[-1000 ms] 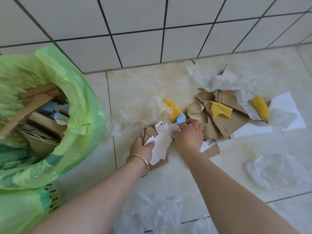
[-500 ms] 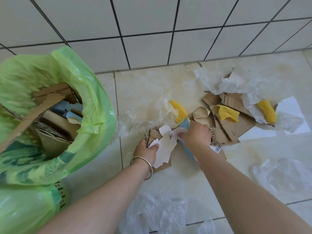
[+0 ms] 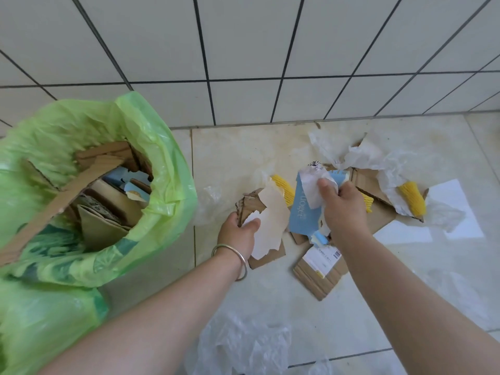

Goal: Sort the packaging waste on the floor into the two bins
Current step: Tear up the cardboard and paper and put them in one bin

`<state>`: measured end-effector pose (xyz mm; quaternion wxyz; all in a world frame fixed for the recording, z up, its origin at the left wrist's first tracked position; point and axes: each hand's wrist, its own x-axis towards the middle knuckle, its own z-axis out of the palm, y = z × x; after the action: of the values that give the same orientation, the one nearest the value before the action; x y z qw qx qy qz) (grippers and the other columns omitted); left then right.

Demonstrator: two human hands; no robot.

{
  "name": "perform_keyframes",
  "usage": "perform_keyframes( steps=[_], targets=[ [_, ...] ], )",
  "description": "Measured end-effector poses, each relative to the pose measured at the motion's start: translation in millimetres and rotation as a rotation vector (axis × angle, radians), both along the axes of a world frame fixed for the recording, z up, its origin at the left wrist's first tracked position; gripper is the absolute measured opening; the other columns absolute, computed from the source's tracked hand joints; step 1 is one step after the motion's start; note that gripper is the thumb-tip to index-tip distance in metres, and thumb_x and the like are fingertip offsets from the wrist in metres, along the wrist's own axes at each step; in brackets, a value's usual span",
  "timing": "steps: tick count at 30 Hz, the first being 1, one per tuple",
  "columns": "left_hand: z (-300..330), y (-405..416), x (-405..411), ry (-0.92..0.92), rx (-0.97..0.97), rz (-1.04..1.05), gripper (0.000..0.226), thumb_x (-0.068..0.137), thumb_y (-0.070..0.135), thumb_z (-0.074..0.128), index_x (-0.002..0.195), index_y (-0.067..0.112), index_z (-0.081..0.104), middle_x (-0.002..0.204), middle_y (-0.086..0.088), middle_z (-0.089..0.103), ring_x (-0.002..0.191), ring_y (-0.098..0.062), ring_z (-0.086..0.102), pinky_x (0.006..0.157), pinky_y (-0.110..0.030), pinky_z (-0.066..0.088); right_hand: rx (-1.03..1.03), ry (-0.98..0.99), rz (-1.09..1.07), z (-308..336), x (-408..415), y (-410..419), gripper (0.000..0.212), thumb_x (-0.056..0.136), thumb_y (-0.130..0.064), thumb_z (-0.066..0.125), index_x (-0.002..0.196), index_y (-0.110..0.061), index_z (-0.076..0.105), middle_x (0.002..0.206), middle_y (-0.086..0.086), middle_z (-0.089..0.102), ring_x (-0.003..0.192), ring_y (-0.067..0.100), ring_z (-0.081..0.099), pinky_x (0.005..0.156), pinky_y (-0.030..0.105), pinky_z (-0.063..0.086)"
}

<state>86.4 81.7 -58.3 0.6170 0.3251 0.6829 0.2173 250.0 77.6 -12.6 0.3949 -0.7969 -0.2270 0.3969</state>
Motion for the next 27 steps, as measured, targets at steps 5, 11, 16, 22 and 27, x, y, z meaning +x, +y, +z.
perform_keyframes(
  steps=[5,11,16,22,27],
  targets=[
    [17.9,-0.7,4.6,-0.095,0.043,0.039,0.009,0.085,0.016,0.06,0.08,0.024,0.059,0.095,-0.006,0.069,0.095,-0.031,0.066,0.091,-0.049,0.051,0.026,0.208,0.0,16.8,-12.1,2.2,0.023,0.089,-0.035,0.056,0.088,-0.012,0.059,0.087,0.007,0.063,0.078,0.023,0.061,0.073,0.036,0.049],
    [50.7,-0.7,0.7,-0.157,0.19,0.062,0.004,0.089,0.023,0.056,0.089,0.023,0.059,0.084,0.007,0.064,0.077,-0.012,0.061,0.065,-0.019,0.049,0.072,-0.105,0.16,32.6,-46.2,-3.6,0.015,0.086,-0.03,0.062,0.076,-0.033,0.051,0.102,-0.001,0.054,0.092,0.015,0.055,0.078,0.03,0.048],
    [79.2,-4.1,-18.5,-0.106,0.414,-0.032,0.029,0.088,0.032,0.056,0.097,0.005,0.049,0.081,-0.004,0.059,0.064,-0.007,0.053,0.056,-0.013,0.042,0.166,0.018,0.226,57.7,-66.4,-11.4,0.013,0.088,-0.022,0.062,0.096,-0.021,0.052,0.091,-0.001,0.062,0.077,0.01,0.06,0.064,0.024,0.047],
    [130.4,3.8,-48.6,-0.079,0.724,0.011,0.026,0.081,0.037,0.053,0.09,0.013,0.05,0.076,0.001,0.061,0.064,-0.005,0.052,0.062,-0.025,0.046,0.418,-0.067,0.303,98.7,-109.0,2.1,0.025,0.088,-0.019,0.061,0.083,-0.032,0.04,0.077,-0.01,0.051,0.063,-0.005,0.053,0.055,0.01,0.045],
    [148.2,12.2,-85.9,0.076,0.819,0.111,0.028,0.081,0.039,0.055,0.086,0.014,0.045,0.074,-0.007,0.059,0.062,-0.014,0.049,0.058,-0.023,0.043,0.532,0.071,0.37,114.3,-150.0,21.6,0.043,0.088,-0.011,0.061,0.118,-0.033,0.039,0.096,-0.023,0.055,0.074,-0.022,0.057,0.062,0.0,0.045]
  ],
)
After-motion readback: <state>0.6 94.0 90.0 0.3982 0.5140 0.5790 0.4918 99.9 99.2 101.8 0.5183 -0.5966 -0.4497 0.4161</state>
